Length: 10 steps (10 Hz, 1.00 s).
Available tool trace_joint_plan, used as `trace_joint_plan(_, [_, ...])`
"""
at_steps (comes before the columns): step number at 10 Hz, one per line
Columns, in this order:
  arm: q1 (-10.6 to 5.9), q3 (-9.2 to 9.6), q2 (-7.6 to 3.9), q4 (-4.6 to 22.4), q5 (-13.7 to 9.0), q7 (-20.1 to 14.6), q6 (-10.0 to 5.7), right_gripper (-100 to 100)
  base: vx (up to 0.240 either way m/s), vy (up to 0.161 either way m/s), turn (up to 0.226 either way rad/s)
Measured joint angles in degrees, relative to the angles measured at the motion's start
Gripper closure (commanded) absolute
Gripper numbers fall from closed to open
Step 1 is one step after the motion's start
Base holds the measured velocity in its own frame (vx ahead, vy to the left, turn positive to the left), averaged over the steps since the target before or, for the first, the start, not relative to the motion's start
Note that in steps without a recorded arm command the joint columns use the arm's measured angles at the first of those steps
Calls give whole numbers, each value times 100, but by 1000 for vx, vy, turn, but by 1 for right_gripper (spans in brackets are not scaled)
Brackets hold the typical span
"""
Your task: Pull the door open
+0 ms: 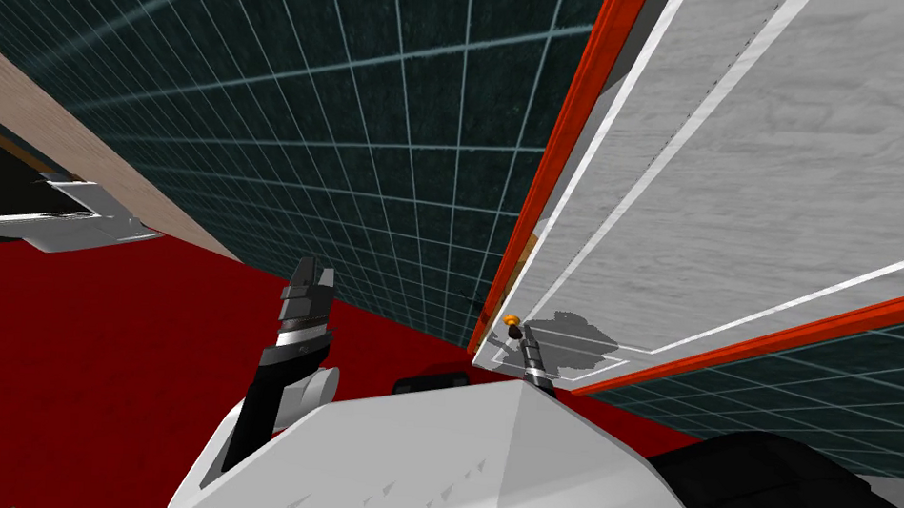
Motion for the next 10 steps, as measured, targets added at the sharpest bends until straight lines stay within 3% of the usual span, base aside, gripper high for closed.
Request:
trace_joint_plan(3, [78,213,-51,-133,-383,-422,72,100,-71,-20,71])
trace_joint_plan(5, [3,334,-100,-15,-609,-692,57,100,-53,-14,55])
trace_joint_plan(10, [21,594,-192,-58,-1097,-1293,135,100,-55,-11,55])
